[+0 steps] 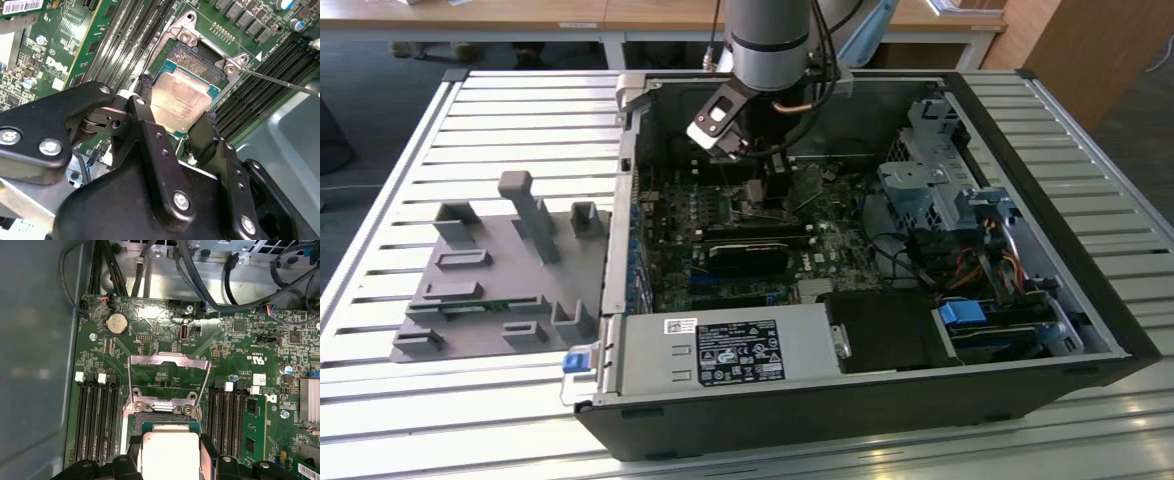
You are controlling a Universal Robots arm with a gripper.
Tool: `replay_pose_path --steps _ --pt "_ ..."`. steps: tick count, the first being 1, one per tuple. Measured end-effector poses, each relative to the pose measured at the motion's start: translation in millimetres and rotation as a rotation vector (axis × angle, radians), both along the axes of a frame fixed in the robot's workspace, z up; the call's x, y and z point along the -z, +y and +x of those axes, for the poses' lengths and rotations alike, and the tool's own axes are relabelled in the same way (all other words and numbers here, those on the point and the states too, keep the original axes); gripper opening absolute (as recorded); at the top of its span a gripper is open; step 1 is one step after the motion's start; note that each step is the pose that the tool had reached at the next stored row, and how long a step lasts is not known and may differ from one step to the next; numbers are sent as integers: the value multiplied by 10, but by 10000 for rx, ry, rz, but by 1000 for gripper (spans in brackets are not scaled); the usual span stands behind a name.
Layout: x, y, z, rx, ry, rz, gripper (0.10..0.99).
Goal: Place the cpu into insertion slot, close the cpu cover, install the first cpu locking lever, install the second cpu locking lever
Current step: 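Place the cpu into insertion slot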
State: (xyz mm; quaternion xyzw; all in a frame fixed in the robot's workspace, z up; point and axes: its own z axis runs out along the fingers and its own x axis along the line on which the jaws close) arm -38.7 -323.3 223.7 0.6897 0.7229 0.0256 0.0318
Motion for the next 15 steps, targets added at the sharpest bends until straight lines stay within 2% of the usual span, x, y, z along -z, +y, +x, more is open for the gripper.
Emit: replay_pose_path --steps 10,15 --pt "124 3 -15 39 0 -1 541" --pt "163 3 -29 153 1 -1 541"
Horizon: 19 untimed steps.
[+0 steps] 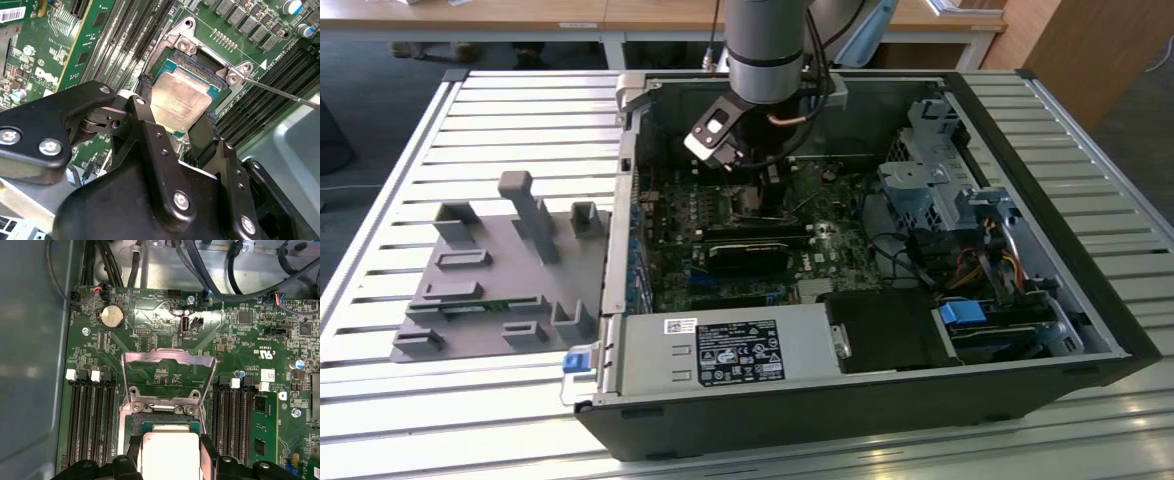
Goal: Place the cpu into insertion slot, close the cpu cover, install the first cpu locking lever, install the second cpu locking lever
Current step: 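Place the cpu into insertion slot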
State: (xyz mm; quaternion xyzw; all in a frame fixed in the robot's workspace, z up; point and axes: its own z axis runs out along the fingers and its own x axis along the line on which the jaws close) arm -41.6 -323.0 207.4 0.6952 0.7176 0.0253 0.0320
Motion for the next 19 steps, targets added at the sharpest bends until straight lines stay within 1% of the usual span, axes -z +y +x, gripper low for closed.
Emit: replay_pose_path --steps 6,12,19 --pt "10 12 -1 5 0 -1 541" --pt "16 52 0 85 -1 0 541" --pt "67 54 -1 105 0 -1 541"
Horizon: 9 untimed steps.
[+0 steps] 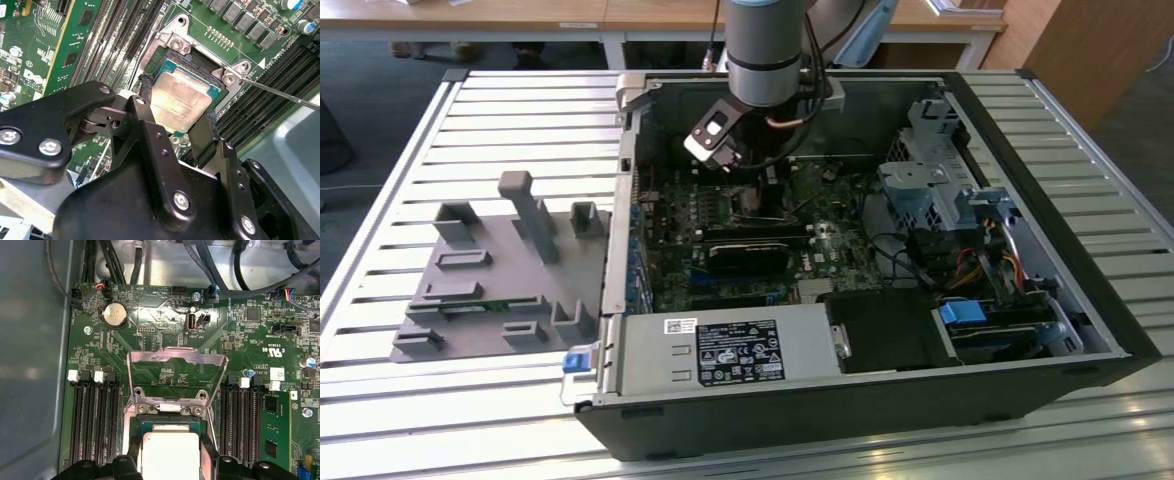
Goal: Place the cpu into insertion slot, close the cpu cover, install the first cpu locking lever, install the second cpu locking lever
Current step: 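Place the cpu into insertion slot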
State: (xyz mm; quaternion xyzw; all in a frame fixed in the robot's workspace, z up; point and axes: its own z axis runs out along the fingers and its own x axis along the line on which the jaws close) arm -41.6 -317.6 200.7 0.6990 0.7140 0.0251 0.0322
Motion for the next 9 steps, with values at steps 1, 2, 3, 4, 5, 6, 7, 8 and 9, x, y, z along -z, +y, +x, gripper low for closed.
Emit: replay_pose_path --steps 1,2,3,4,5,6,7,8,9 --pt "4 0 0 13 0 1 541" --pt "8 0 0 24 0 0 541" --pt "13 0 0 27 0 1 541" --pt "17 0 0 28 0 1 541" --pt "23 0 0 29 -1 1 541" --pt "29 0 0 29 -1 1 541" --pt "34 0 0 29 -1 2 541" --pt "39 1 0 30 -1 1 541" --pt "45 2 0 30 -1 0 541"
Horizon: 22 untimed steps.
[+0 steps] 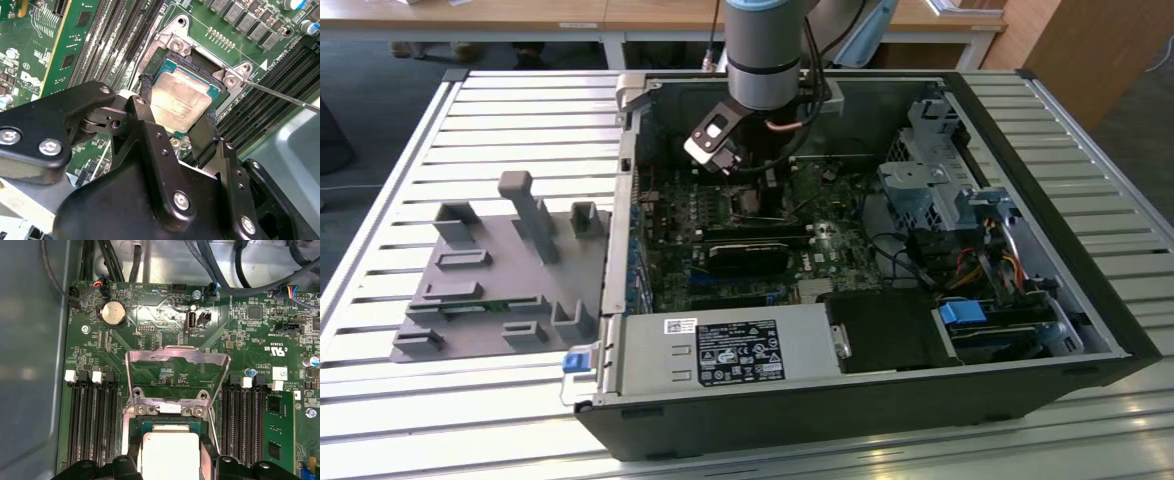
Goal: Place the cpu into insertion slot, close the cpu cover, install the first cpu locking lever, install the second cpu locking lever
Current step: 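Place the cpu into insertion slot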
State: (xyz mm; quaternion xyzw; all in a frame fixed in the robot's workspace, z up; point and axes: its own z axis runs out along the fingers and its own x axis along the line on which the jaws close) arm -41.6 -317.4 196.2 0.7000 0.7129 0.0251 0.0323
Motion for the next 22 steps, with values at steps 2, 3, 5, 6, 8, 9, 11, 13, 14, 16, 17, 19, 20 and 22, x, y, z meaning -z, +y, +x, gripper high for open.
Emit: replay_pose_path --steps 2,3,5,6,8,9,11,13,14,16,17,19,20,22 --pt "12 2 0 -1 0 -1 541" --pt "17 2 0 -1 1 -2 541" --pt "28 4 0 -1 1 -3 541" --pt "32 5 0 -1 0 -3 541" --pt "32 4 0 -1 2 -11 541" --pt "32 4 0 -1 3 -13 541" --pt "33 5 0 -1 1 -12 541" --pt "33 5 0 -1 1 -14 541" --pt "33 5 0 -1 1 -14 553" --pt "35 5 0 -1 0 -14 616" --pt "35 5 0 -1 1 -14 616" --pt "37 5 0 -1 1 -13 616" --pt "39 7 0 0 -1 -10 616" --pt "41 13 0 1 0 -9 616"
